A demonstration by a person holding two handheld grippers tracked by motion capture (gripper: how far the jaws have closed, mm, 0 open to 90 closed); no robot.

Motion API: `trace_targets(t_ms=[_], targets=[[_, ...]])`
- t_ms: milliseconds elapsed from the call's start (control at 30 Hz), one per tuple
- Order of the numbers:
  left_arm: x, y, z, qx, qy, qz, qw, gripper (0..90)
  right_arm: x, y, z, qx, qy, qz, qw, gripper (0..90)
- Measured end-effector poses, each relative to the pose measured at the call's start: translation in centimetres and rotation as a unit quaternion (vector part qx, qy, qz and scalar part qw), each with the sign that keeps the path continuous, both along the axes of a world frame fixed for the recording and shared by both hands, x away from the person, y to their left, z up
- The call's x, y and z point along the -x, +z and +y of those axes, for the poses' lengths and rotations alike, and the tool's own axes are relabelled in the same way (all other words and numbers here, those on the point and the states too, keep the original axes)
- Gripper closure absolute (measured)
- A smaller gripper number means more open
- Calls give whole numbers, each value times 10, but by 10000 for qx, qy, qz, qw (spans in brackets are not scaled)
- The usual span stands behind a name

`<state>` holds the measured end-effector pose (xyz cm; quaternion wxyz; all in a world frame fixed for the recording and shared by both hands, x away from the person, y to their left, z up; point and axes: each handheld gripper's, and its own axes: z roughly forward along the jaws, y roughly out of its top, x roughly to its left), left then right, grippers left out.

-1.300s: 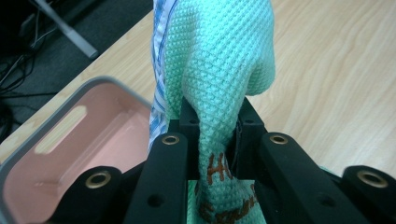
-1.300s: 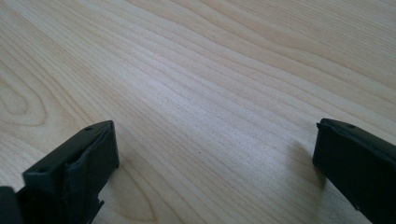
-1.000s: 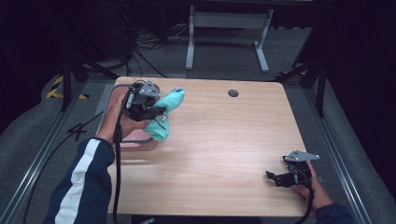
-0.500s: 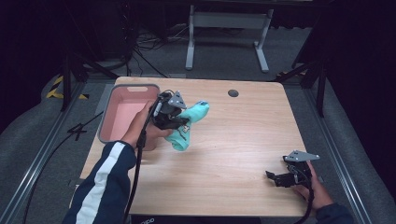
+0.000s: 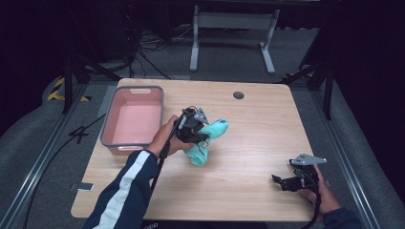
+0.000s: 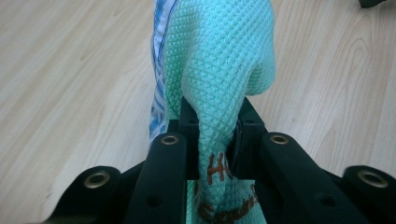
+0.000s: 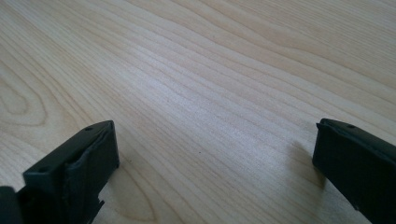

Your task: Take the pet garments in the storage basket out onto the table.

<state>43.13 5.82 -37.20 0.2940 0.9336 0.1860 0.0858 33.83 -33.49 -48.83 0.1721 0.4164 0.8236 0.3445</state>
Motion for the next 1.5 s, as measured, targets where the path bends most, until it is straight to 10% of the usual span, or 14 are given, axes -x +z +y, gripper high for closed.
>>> trace_targets(t_ms=[567,967,1267,1500], targets=[[1,-46,-35,-394,-180,270,9987,751,0,0,0,1,3,0,10000,7],[4,-65,-46,-523,-176,397,9977,570,0,0,0,2,3,-1,10000,7],[4,-59,-43,-392,-108,342,9986,276,0,0,0,1,1,-1,10000,7],[9,-48,-37,-354,-69,134,9993,227,0,0,0,0,1,-1,10000,7]])
